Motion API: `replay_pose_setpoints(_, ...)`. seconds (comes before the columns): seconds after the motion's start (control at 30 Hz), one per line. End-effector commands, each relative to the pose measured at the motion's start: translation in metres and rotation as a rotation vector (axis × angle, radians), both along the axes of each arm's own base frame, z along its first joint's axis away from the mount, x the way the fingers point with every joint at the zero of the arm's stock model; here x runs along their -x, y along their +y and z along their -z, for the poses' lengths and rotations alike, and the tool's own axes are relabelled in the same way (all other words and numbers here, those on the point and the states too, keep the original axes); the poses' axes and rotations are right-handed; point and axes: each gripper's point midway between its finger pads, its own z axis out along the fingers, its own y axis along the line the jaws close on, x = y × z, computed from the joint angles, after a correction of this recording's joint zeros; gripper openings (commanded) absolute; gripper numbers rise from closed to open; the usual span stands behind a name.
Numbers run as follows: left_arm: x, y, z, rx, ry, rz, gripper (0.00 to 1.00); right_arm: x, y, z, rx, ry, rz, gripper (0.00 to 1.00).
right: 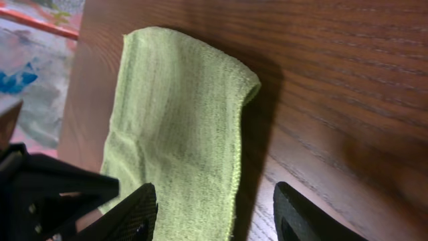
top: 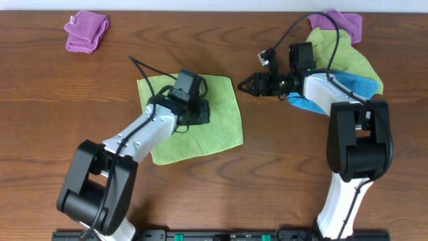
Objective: Fold the cloth
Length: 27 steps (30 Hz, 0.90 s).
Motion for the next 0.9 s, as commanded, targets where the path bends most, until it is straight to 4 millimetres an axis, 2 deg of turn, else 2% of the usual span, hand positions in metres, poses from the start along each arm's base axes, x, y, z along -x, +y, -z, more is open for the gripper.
replay_pose_setpoints(0.0,0.004,-0.001,0.011,-0.051,0.003,-0.005,0.06,0.002,0.007,-0.008,-0.046,0.012,-0.017,0.56)
replay_pose_setpoints(0.13,0.009,-0.009,0.015,-0.046,0.014,0.020,0.06,0.000,0.005,-0.009,-0.045,0.007,-0.011,0.56)
replay_pose_setpoints(0.23,0.020,-0.021,0.015,-0.019,0.038,0.067,0.06,-0.008,-0.010,-0.008,-0.034,-0.006,0.026,0.56)
replay_pose_setpoints(0.4,0.038,-0.027,0.022,-0.045,0.074,0.105,0.06,-0.012,-0.025,-0.007,-0.033,0.005,0.059,0.55)
replay_pose_setpoints(0.63,0.051,-0.032,0.031,-0.051,0.079,0.135,0.06,-0.012,-0.026,-0.007,-0.033,0.005,0.060,0.55)
replay_pose_setpoints(0.87,0.050,-0.029,0.042,-0.045,0.051,0.105,0.06,-0.010,-0.025,-0.006,-0.032,0.021,0.060,0.54)
